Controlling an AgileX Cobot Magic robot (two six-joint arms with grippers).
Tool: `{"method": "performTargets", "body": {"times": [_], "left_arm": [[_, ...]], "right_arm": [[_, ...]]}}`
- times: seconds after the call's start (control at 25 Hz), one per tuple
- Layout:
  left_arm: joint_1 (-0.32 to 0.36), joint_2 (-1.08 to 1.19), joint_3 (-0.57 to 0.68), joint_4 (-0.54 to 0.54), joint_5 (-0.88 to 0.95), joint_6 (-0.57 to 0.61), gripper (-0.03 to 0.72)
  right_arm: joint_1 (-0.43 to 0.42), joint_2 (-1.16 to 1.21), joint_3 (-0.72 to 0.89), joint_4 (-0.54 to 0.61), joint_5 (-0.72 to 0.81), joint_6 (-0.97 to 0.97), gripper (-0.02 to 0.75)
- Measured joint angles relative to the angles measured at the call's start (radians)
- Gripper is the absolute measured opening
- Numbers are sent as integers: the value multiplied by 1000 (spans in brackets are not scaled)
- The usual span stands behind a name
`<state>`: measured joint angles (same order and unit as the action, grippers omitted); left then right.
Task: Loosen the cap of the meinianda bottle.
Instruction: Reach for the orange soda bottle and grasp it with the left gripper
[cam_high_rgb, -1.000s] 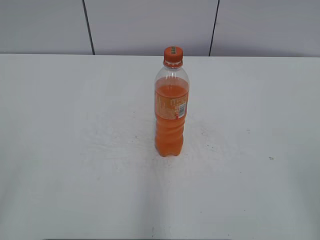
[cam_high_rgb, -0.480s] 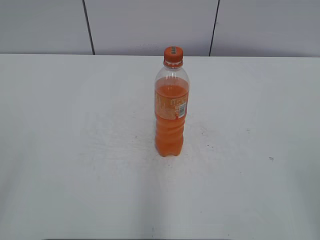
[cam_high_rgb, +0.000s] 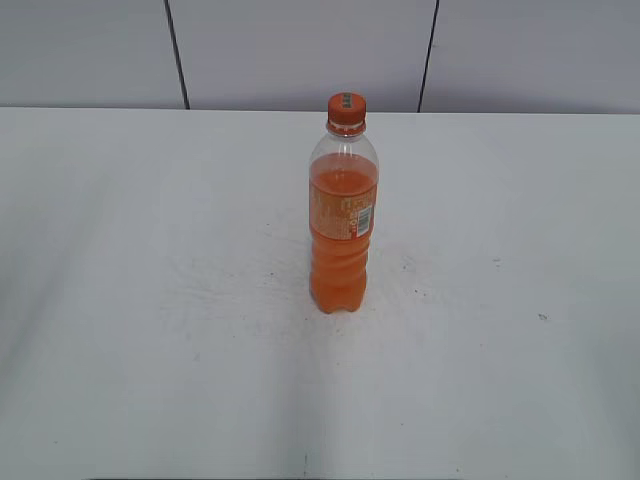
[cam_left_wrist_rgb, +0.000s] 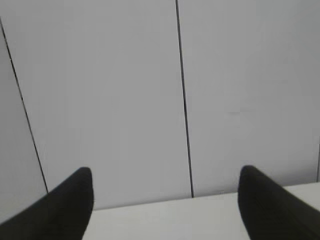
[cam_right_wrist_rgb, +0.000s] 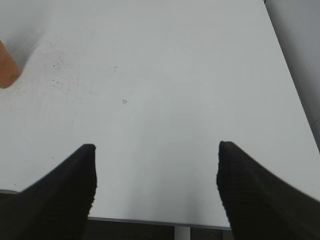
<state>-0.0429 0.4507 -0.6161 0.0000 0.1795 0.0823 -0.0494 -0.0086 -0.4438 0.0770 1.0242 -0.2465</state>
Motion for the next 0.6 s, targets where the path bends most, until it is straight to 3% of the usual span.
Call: {"method": "performTargets", "body": {"times": [0.28, 0.44, 0.52, 0.6], "left_arm": [[-13, 336, 166, 33, -579, -37, 540], [-18, 573, 250, 287, -906, -276, 540], [-18, 703, 263, 467, -1080, -350, 540], [-19, 818, 263, 577, -1199, -379, 540]], "right_arm": [[0, 0, 0, 1, 0, 0, 563], [0, 0, 0, 1, -1, 0, 563], [0, 0, 0, 1, -1, 0, 563], [0, 0, 0, 1, -1, 0, 563]]}}
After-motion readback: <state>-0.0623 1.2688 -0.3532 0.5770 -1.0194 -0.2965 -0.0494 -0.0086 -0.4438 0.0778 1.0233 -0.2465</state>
